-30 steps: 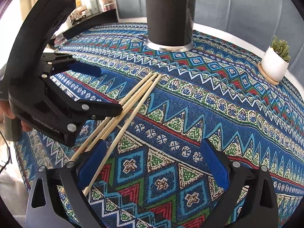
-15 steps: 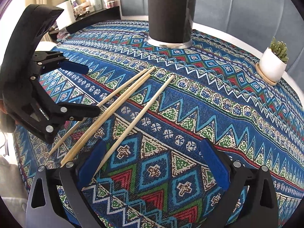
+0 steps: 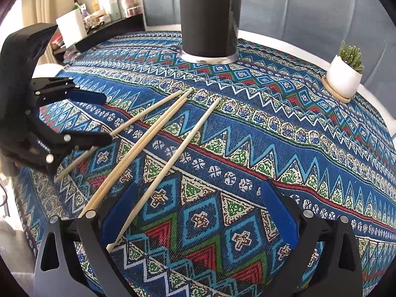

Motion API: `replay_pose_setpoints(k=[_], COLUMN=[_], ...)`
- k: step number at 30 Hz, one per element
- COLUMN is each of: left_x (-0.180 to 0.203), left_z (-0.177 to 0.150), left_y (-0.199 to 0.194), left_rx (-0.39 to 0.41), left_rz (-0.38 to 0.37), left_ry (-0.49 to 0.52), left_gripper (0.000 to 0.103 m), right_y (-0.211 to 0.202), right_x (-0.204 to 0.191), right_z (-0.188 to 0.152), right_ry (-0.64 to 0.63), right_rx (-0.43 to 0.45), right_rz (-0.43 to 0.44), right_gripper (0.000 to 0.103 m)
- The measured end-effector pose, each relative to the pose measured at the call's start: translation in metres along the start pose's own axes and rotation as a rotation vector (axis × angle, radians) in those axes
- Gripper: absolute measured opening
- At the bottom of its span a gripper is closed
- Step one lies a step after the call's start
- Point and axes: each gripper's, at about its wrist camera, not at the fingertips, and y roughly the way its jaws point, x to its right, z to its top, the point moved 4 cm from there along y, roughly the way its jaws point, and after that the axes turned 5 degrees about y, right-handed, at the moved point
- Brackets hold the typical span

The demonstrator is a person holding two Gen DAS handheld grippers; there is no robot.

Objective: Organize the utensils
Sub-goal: 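Close the left gripper on another wooden stick, then lift the held stick with the left gripper over the black cup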

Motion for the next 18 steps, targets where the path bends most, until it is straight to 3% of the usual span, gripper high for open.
replay_pose_setpoints(k=[2, 3, 4, 5, 9, 15, 18], left_x=[-0.012, -0.018, -0.024, -0.03, -0.046, -0.05, -0.052], left_z=[-0.003, -0.004, -0.006, -0.006, -0.009, -0.015, -0.018], left_y=[-0.004, -0.005, -0.005, -0.005, -0.006, -0.011, -0.013], left_rx=[0.002, 0.002, 0.0, -0.002, 0.002, -0.015, -0.02], left_rz=[0.004, 0.017, 0.046, 0.078, 0.095, 0.052, 0.054], left_ry=[-0.022, -0.037, -0.055, -0.074, -0.11, -0.136, -0.159], left_gripper=[0.042, 0.029, 0.024, 0.013, 0.006, 0.005, 0.005], right_y=[-0.006, -0.009, -0.012, -0.013, -0.015, -0.019, -0.028], right_x=[0.001, 0.002, 0.006, 0.012, 0.031, 0.045, 0.045], right_z=[-0.002, -0.003, -0.002, -0.002, -0.004, -0.011, -0.01], right_ry=[-0.006, -0.003, 0.006, 0.02, 0.103, 0.249, 0.264], right_rx=[0.014, 0.016, 0.007, 0.003, -0.016, -0.024, 0.008], right_rz=[0.003, 0.002, 0.001, -0.006, 0.052, 0.185, 0.203], right_gripper=[0.062, 0.039, 0.014, 0.005, 0.004, 0.004, 0.005])
